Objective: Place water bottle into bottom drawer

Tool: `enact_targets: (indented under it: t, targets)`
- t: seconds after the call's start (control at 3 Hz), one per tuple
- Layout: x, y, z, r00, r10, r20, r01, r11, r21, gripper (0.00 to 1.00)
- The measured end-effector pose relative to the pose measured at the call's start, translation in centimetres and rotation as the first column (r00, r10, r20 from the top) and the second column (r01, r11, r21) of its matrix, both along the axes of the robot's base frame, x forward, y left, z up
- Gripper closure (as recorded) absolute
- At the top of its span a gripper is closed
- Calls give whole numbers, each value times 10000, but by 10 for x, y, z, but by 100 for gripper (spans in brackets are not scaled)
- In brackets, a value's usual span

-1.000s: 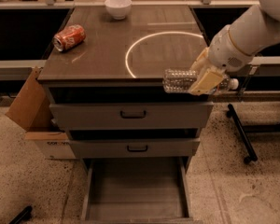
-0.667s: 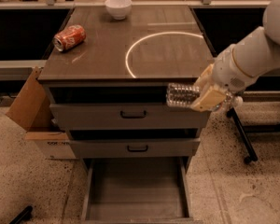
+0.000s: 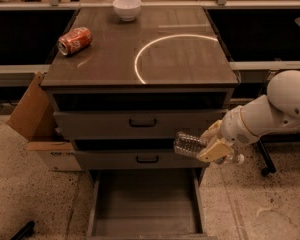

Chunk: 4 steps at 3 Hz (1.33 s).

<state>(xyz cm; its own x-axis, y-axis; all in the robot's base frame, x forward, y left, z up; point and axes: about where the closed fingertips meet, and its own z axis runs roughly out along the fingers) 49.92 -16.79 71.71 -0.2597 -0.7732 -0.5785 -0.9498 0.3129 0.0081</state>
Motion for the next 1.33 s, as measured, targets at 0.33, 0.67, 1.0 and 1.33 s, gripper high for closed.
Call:
enact_targets:
  t: [0.33,0.67,1.0,1.33]
  targets:
    - [0,0,0,10000,-2,0,2,10000,0,100]
    - [-5,-6,-30,9994,-347,73,348,9993,-95,100]
    - [-11,-11,-66,9978,-620,239,623,9980,-126,100]
    - [-19,-4,-122,9977,-666,92,664,9974,275,100]
